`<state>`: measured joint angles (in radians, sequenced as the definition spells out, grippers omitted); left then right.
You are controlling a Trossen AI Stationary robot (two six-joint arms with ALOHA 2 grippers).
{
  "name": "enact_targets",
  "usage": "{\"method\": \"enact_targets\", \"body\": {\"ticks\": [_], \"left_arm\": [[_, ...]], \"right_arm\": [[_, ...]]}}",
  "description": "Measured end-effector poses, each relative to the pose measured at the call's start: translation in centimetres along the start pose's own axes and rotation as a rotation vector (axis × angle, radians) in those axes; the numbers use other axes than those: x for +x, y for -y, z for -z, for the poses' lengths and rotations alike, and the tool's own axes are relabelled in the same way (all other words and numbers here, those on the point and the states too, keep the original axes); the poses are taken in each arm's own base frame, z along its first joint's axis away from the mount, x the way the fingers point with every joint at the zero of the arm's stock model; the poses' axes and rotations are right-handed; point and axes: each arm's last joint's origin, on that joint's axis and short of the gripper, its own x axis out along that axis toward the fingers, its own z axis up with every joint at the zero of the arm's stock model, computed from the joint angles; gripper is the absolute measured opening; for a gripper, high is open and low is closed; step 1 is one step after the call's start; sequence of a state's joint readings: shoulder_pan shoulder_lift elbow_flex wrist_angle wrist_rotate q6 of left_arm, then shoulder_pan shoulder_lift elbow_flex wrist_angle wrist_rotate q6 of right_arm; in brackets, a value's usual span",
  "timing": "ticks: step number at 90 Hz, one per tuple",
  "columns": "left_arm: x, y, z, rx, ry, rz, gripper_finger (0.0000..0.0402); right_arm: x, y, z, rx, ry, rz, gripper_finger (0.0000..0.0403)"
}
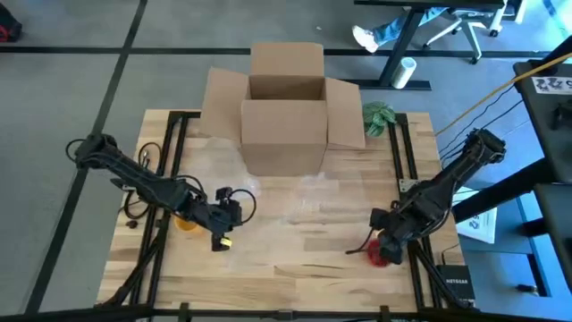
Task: Wrap mug
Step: Wrap the red mug with the bubble wrap
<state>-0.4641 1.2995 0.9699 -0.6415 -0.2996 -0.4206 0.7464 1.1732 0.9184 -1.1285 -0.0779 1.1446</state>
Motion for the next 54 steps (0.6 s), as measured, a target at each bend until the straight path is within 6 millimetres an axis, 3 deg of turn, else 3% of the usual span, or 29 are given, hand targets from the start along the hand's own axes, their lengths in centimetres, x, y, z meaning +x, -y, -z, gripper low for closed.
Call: {"method": "enact_targets", "body": {"ticks": [25,54], "left_arm": [[0.0,0.0,0.0,-0.001,0.0,0.0,0.0],[0.0,0.0,0.0,0.0,0.0,0.0,0.0]], "right_arm": [[0.0,0.1,-0.1,-0.024,0.039,0.021,0.0115],[1.7,0.5,-0.1,-0.024,0.035,0.024,0.0115]]}}
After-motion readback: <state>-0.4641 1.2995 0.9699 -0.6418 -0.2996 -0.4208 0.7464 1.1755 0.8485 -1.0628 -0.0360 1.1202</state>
